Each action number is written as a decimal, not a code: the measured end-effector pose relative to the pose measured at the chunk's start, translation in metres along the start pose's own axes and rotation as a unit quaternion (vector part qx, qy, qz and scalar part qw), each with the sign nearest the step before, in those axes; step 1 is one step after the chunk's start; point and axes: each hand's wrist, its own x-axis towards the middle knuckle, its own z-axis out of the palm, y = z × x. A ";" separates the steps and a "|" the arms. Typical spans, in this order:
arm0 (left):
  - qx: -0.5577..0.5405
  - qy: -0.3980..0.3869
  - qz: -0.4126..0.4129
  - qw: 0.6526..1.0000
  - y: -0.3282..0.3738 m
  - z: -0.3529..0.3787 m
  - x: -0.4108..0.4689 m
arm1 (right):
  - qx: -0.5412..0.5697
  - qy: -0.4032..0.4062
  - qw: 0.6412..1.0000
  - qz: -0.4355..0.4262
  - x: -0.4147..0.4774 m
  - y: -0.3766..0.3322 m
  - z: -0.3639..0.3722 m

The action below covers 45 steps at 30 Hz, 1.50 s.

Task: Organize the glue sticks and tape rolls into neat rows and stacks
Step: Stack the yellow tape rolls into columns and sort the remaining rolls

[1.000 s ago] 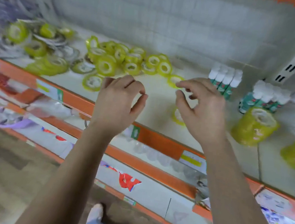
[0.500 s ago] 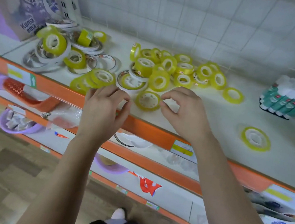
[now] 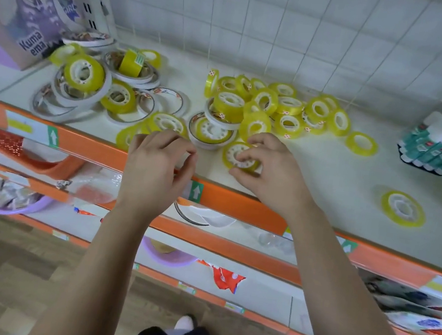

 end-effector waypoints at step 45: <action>-0.151 0.044 0.125 0.980 0.097 0.040 0.063 | -0.058 0.257 0.965 0.003 -0.068 0.053 -0.095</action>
